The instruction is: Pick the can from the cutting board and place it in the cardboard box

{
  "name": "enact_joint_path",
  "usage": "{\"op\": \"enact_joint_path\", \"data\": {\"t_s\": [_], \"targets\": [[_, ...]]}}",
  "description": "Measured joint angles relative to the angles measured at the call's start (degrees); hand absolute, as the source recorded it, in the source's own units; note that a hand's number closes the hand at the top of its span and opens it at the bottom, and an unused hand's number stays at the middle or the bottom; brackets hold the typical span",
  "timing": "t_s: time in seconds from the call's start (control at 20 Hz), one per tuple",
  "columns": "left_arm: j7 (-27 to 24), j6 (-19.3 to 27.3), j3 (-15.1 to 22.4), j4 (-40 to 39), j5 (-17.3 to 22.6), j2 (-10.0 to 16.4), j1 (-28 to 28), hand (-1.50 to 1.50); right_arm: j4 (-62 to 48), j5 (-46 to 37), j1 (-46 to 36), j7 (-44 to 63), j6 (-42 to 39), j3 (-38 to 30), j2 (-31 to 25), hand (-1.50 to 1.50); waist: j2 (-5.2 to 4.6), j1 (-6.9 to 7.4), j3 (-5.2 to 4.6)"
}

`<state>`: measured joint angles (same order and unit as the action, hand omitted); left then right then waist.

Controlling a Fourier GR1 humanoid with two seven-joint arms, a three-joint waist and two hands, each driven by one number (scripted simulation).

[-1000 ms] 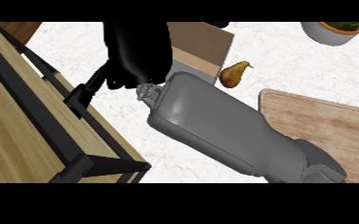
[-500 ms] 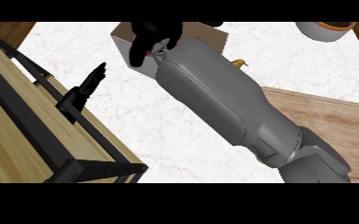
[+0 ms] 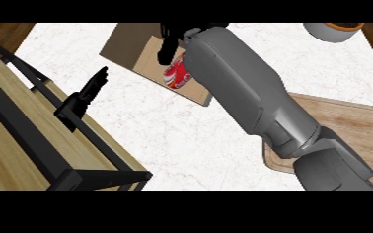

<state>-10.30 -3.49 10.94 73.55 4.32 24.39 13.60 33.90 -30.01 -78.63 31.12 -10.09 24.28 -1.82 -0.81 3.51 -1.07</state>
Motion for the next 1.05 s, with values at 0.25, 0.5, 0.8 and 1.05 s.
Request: {"op": "enact_joint_path", "data": {"t_s": [0.25,0.5,0.8,1.05], "targets": [[-0.4,-0.6,-0.2,0.1,0.3,0.3,-0.3,0.00,-2.8,1.8,0.4,-8.6,-3.1,-1.6,-0.2,-1.50,-0.13,-0.49,-0.04],[-0.5,-0.1,-0.5,0.5,0.2,0.2,-0.7,0.00,-0.6,7.0,1.3,-16.1,4.6,-8.7,0.7,-1.50,-0.33,-0.73,0.20],[-1.2,0.2,-0.8,0.5,0.3,0.2,-1.1,0.00,2.3,19.1,3.7,-20.9,15.5,-23.1,1.5,-1.50,-0.34,-1.09,0.38],[-0.6,0.4,-0.8,1.0,0.0,0.4,-1.3,0.00,0.5,24.4,5.6,-24.8,19.4,-30.5,0.2,-1.50,-0.44,-1.13,0.22]]}}
